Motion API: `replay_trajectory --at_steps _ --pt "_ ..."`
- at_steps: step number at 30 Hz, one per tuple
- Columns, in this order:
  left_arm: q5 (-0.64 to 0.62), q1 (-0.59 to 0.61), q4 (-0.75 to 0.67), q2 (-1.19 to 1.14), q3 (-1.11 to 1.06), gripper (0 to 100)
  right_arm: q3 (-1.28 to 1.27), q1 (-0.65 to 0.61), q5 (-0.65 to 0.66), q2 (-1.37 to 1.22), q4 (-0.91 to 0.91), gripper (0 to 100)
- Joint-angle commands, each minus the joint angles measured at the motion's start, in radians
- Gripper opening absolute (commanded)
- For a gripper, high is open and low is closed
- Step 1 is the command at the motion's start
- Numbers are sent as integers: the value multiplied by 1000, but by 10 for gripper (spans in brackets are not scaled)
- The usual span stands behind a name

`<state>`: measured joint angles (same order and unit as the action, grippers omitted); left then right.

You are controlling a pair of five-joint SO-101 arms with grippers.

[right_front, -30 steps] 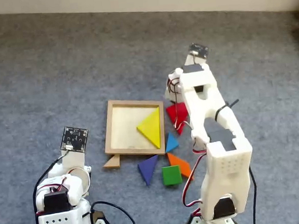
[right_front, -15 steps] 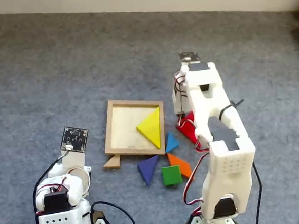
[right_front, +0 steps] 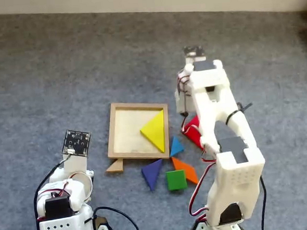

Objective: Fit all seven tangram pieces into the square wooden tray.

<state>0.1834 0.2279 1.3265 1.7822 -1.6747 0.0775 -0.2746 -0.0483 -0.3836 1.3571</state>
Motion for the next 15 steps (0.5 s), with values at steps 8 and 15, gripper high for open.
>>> replay_trajectory --at_steps 8,15 --pt "-9 7 8 30 -21 8 -93 -64 -21 64 -61 357" --pt "-9 7 8 30 -21 8 -136 -84 -21 64 -74 357"
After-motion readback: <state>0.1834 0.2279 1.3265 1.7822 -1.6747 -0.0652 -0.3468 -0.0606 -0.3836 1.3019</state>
